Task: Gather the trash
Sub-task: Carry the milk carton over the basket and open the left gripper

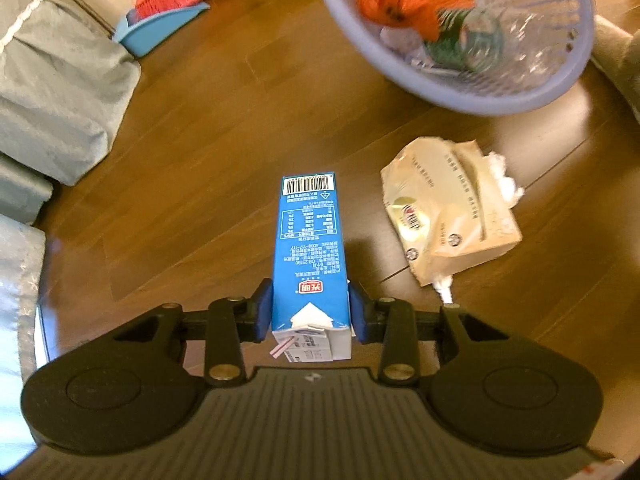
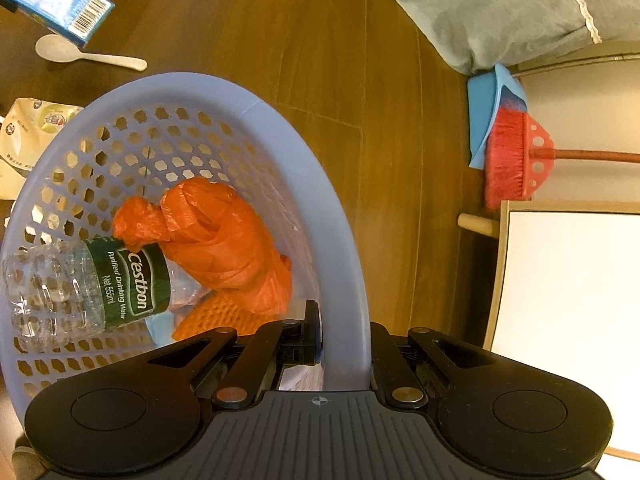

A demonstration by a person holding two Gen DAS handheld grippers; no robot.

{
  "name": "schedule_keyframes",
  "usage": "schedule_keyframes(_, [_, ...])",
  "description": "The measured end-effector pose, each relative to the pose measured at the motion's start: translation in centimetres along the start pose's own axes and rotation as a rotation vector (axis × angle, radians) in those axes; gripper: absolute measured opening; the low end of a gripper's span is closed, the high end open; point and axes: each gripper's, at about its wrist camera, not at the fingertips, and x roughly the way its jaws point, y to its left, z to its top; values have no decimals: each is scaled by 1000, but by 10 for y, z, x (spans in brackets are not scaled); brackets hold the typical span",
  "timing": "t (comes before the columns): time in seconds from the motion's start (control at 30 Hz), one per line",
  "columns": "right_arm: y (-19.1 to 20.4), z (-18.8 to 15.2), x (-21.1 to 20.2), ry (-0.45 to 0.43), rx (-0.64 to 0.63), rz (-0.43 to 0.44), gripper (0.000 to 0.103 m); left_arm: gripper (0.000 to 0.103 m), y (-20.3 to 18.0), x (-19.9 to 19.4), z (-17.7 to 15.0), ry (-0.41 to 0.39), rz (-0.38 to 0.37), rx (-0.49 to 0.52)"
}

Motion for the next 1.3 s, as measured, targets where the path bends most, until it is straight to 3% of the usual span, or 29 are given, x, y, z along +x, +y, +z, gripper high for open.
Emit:
schedule_keyframes(0.13, [3, 0, -2, -4, -3, 1, 0, 33, -2, -27, 6, -35, 19, 39])
schedule_keyframes(0.47, [0, 1, -1, -8, 2, 7, 0, 33, -23, -81, 43, -129, 60, 254])
schedule_keyframes(0.93, [-7, -5, 4, -6, 33, 24, 0, 33, -66, -81, 100, -184, 66, 513])
schedule_keyframes(1.3, [-11, -9, 5, -5, 60, 36, 0, 33, -89, -67, 125, -207, 76, 626])
